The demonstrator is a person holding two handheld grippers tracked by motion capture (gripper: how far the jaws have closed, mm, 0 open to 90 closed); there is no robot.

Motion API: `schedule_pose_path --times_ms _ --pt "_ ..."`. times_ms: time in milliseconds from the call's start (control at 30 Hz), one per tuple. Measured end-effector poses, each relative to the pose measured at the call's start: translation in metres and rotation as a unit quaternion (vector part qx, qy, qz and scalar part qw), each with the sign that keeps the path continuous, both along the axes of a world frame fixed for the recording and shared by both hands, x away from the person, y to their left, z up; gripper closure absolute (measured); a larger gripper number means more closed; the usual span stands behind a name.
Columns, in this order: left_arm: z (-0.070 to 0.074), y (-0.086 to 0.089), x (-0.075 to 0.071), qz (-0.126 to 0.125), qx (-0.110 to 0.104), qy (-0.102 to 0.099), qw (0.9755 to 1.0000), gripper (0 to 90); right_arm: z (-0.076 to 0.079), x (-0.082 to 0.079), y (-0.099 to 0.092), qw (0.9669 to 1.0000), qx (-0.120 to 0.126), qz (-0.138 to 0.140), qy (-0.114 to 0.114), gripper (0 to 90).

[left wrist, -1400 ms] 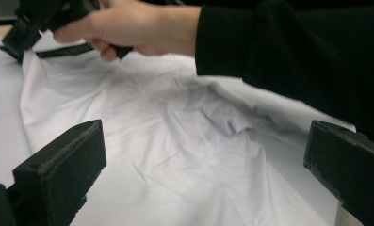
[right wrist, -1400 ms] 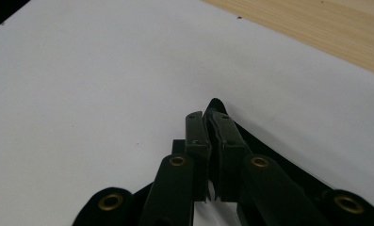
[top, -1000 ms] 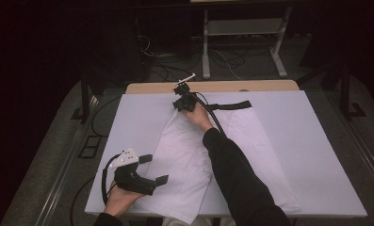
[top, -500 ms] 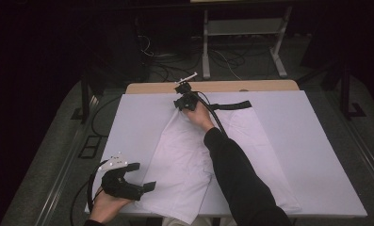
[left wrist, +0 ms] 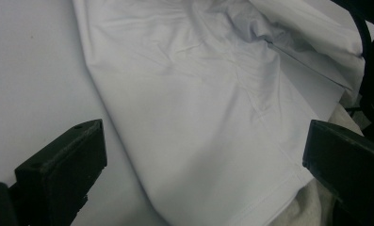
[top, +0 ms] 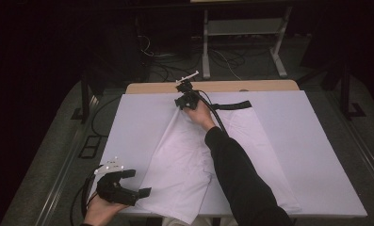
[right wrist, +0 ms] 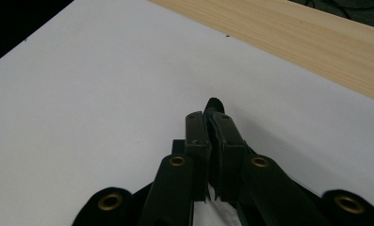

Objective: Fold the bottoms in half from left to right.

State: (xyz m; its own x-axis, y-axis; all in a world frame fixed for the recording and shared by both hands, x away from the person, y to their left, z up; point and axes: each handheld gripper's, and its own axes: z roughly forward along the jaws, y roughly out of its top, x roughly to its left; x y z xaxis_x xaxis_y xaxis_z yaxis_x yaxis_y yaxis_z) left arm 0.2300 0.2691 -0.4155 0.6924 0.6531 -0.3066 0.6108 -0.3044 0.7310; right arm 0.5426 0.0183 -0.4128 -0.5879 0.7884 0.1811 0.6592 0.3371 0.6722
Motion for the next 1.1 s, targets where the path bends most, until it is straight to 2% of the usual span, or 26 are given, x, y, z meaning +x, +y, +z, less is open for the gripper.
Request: schedule_pose_path --times_ms 133,233,267,333,467,600,733,767,867,933,967,1033,1067,1100 --pt "-0.003 0.006 -0.003 -0.001 -0.005 0.018 0.9998 4.0 -0.001 0.0 -0.001 1.0 0.002 -0.001 0.001 84.6" --pt "-0.006 0.008 -0.006 -0.006 0.002 0.03 0.9995 5.6 -0.001 0.0 0.0 1.0 -0.001 0.0 0.0 84.7" --pt "-0.007 0.01 -0.008 -0.009 0.006 0.04 0.9991 6.0 -0.001 0.0 0.0 1.0 0.0 0.0 0.0 84.6" --pt "-0.007 0.011 -0.008 -0.009 0.007 0.044 0.999 6.7 -0.001 0.0 0.0 1.0 -0.001 0.0 -0.001 84.6" --pt "-0.012 0.014 -0.011 -0.01 0.011 0.064 0.9978 12.9 -0.001 0.0 0.0 1.0 0.0 0.0 0.0 84.6" --pt "-0.014 0.017 -0.012 -0.009 0.012 0.073 0.9972 14.7 0.0 0.0 -0.001 1.0 -0.001 0.001 -0.001 84.6" --pt "-0.016 0.019 -0.014 -0.012 0.015 0.083 0.9964 20.4 0.001 0.0 -0.002 1.0 0.0 0.0 -0.002 84.6" --pt "-0.017 0.019 -0.014 -0.015 0.018 0.086 0.996 25.0 0.001 -0.001 -0.002 1.0 0.0 0.0 -0.003 84.6" --pt "-0.019 0.02 -0.014 -0.014 0.021 0.09 0.9956 29.0 0.001 -0.001 -0.002 1.0 0.001 -0.001 -0.002 84.6" --pt "-0.019 0.02 -0.014 -0.016 0.023 0.091 0.9954 36.0 0.001 -0.001 -0.003 1.0 0.002 -0.001 -0.002 84.6" --pt "-0.02 0.02 -0.014 -0.021 0.026 0.095 0.9949 42.2 0.001 -0.001 -0.003 1.0 0.002 0.0 -0.003 84.6" --pt "-0.02 0.019 -0.014 -0.022 0.027 0.095 0.9949 47.7 0.001 0.0 -0.004 1.0 0.003 0.0 -0.003 84.6" --pt "-0.021 0.019 -0.014 -0.024 0.029 0.096 0.9947 47.7 0.001 0.0 -0.004 1.0 0.003 0.0 -0.003 84.6" --pt "-0.021 0.018 -0.014 -0.026 0.03 0.097 0.9945 54.2 0.002 0.0 -0.004 1.0 0.004 -0.001 -0.003 84.6"
